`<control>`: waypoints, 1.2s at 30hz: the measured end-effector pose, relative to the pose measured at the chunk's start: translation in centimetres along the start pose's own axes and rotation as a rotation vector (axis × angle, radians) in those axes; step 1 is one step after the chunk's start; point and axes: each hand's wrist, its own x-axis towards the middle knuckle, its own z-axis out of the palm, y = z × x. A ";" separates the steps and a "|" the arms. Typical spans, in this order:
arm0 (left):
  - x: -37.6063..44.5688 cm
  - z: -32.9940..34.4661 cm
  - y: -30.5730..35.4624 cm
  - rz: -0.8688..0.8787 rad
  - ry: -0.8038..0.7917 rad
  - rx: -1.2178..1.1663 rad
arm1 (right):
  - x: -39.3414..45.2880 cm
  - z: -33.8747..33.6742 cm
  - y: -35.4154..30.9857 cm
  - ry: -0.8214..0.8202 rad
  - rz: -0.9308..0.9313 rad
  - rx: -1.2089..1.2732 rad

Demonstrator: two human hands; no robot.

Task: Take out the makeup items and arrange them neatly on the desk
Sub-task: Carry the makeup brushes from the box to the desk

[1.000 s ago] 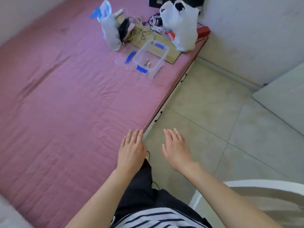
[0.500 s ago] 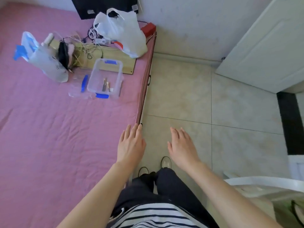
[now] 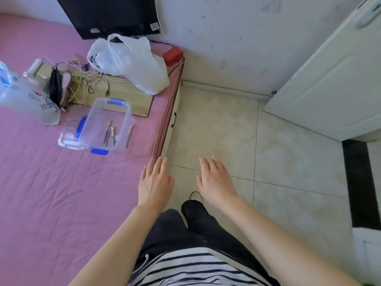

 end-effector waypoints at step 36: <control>32.2 -10.6 -6.7 -0.535 0.135 -0.183 | 42.0 -16.2 -5.9 -0.098 -0.574 -0.291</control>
